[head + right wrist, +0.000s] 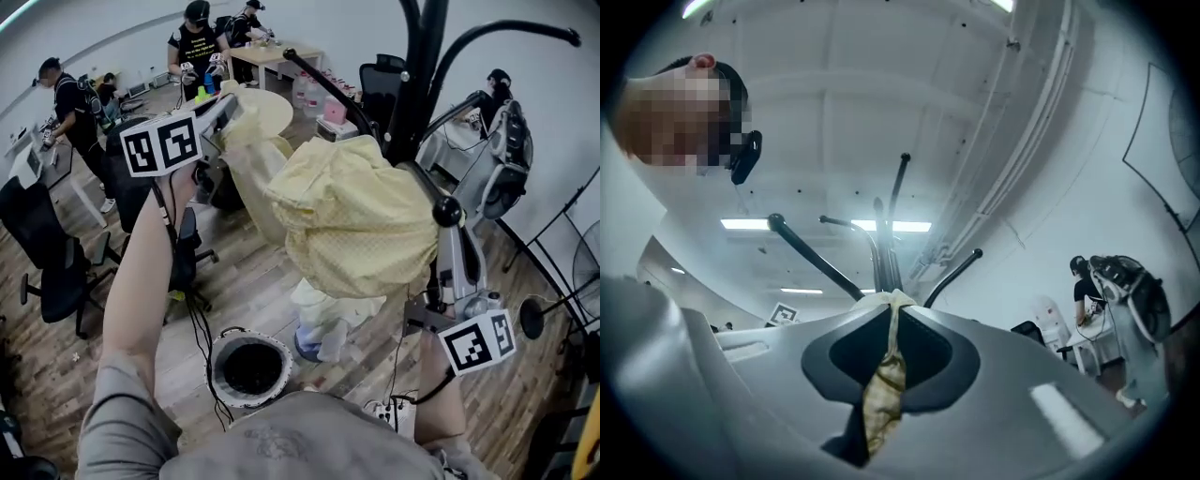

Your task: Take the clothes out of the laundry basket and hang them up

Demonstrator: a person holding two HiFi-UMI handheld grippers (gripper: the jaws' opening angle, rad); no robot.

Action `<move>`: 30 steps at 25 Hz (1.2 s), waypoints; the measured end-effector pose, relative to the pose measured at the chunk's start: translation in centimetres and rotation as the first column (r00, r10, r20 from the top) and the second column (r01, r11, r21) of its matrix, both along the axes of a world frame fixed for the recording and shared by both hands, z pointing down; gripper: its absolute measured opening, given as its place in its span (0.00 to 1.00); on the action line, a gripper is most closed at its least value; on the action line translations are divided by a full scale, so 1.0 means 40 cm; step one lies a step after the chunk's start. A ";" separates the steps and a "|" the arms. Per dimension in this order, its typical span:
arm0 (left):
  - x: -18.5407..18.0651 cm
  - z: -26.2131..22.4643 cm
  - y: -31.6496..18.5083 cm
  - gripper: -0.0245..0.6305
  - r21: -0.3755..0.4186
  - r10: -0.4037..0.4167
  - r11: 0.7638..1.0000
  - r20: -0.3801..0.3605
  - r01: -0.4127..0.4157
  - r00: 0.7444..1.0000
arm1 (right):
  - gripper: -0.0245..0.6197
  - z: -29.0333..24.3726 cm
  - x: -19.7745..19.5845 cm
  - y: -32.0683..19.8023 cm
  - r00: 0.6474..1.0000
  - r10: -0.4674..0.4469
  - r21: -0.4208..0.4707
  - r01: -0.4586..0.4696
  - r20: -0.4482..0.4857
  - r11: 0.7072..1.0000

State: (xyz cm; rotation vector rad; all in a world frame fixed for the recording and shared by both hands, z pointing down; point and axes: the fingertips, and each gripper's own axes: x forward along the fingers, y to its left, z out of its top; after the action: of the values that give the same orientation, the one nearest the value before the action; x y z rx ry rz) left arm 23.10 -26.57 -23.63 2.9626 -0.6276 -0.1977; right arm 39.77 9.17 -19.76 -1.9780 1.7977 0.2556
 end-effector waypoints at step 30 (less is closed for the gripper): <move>0.140 0.778 0.137 0.38 -0.428 0.222 0.899 0.264 -0.092 0.939 | 0.48 0.363 0.033 -0.087 0.997 -0.060 -0.422 0.078 0.055 0.903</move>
State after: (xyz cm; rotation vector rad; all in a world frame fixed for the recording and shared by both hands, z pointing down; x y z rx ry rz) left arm 28.70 -21.08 7.48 2.6248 -0.3886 0.3746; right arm 41.08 5.68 -5.24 -2.1752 2.0224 -0.2207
